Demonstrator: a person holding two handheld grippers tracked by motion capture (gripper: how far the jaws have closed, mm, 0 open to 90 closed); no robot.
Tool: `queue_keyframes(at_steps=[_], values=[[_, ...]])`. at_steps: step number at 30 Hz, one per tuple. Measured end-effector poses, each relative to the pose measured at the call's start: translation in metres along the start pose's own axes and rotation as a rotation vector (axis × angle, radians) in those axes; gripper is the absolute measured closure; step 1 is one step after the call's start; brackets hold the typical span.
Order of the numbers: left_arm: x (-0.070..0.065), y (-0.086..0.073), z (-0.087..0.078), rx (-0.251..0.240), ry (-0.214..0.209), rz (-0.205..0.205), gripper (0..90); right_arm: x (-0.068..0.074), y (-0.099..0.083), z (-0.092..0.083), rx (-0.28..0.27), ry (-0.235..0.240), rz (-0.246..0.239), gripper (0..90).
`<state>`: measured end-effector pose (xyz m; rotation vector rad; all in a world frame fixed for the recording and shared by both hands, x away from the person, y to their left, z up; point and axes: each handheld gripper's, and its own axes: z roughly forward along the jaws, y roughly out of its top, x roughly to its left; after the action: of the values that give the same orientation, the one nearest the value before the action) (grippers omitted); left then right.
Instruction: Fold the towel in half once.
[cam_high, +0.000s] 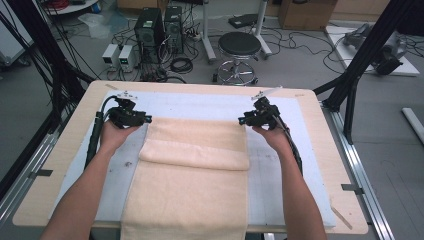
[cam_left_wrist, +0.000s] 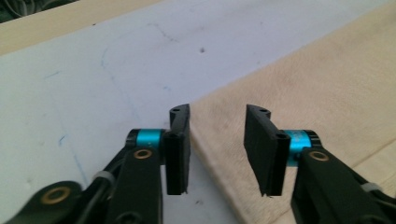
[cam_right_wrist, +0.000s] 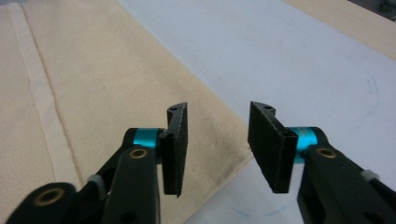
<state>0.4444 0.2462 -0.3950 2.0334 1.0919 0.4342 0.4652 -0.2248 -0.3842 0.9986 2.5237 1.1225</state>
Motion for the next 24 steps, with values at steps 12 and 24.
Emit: queue_keyframes(at_steps=[12, 24], values=[[-0.029, -0.038, -0.009, -0.013, -0.204, 0.074, 50.9, 0.037, -0.045, -0.010, -0.002, 0.099, -0.023, 48.8], [-0.042, -0.051, -0.003, 0.067, -0.174, 0.144, 67.9, 0.069, -0.059, 0.002, 0.135, 0.162, -0.095, 54.7]])
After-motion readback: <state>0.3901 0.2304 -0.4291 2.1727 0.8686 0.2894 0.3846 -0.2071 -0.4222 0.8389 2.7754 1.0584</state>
